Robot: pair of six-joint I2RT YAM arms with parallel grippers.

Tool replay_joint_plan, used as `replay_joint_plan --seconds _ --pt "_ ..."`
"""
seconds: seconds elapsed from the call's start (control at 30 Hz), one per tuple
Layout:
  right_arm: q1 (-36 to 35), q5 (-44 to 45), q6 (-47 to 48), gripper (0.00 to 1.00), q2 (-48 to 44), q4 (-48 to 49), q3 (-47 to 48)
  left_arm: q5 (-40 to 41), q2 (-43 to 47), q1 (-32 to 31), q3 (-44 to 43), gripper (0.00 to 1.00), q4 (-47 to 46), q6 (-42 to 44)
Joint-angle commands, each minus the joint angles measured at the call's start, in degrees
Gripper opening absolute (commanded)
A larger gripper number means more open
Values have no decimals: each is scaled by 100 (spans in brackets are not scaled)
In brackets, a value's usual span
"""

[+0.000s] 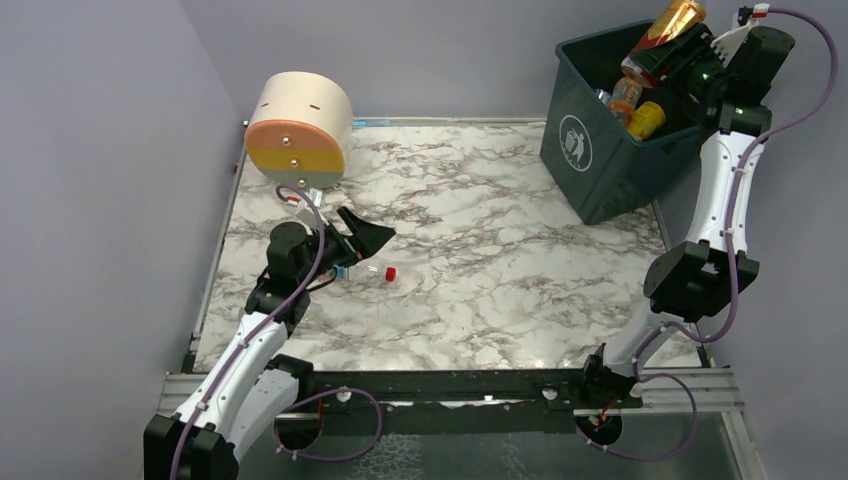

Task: Put the plastic bottles in the bin
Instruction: Place the plastic bottle in the trash bin.

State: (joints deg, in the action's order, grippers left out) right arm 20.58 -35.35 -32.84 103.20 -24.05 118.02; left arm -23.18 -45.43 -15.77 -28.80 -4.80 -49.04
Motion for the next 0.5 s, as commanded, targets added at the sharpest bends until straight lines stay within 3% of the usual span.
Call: replay_joint_plan --seconds 0.0,0.23,0.47 --pt "8 359 201 68 -12 -131 -84 -208 -56 -13 -20 99 -267 -20" --pt "8 476 254 89 18 -306 -113 -196 47 -13 -27 99 -190 -21" --pt "8 482 222 94 -129 -285 -227 -187 146 -12 -65 99 -84 8"
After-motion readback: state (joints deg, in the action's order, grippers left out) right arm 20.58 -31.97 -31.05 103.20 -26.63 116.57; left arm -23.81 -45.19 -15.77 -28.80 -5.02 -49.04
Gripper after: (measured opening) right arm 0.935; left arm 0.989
